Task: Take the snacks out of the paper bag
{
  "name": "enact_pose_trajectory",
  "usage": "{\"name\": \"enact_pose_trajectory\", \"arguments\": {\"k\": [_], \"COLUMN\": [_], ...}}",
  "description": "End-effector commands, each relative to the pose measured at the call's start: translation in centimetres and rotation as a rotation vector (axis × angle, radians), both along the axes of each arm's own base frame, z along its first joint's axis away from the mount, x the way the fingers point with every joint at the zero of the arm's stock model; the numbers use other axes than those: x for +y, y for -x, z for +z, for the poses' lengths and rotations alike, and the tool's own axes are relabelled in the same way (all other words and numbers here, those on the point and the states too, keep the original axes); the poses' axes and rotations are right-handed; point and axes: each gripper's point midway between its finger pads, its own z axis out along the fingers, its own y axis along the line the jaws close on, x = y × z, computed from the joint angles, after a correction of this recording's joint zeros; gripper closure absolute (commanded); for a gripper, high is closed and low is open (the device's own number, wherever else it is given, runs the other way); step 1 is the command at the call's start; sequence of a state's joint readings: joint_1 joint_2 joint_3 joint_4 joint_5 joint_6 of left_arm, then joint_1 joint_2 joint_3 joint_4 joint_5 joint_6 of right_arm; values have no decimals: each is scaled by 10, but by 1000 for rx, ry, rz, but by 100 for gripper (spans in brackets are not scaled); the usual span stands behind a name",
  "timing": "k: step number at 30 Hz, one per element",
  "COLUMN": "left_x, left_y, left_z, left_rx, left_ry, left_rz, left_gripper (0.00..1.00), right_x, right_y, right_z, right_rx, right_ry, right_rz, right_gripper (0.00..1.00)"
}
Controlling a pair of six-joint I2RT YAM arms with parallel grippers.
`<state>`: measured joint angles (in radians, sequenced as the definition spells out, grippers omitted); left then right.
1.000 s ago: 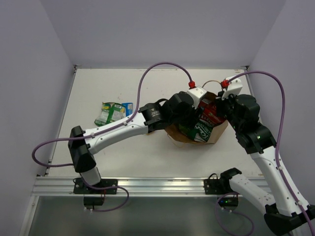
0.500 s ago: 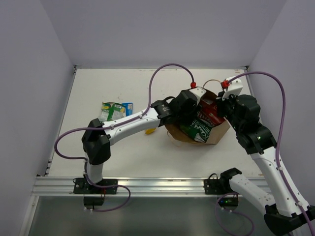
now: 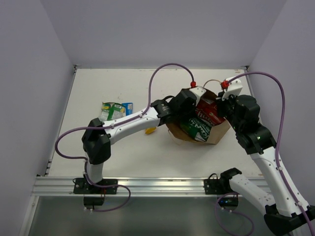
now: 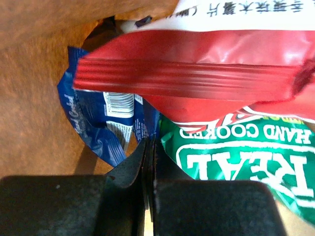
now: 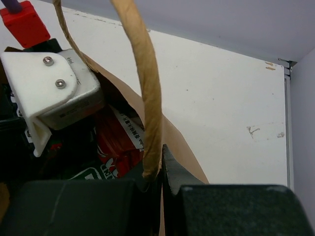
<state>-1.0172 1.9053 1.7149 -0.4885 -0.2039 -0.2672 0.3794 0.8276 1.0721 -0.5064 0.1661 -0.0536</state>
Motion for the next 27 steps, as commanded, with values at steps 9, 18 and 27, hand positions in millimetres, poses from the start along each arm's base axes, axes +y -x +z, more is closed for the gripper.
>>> {"name": "enact_pose_trajectory", "arguments": {"k": [9, 18, 27], "left_x": [47, 98, 200], "left_y": [44, 86, 35], "left_z": [187, 286, 300], "left_rx": [-150, -228, -364], "left_ry": [325, 516, 404], "left_rz": [-64, -107, 314], "left_gripper": [100, 100, 100], "right_x": [-5, -17, -27], "right_y": [-7, -10, -11], "right_z": [24, 21, 23], "right_rx": [-92, -73, -72], "right_ry": [-35, -26, -24], "right_rz": [-47, -129, -194], "right_gripper": [100, 100, 100]}}
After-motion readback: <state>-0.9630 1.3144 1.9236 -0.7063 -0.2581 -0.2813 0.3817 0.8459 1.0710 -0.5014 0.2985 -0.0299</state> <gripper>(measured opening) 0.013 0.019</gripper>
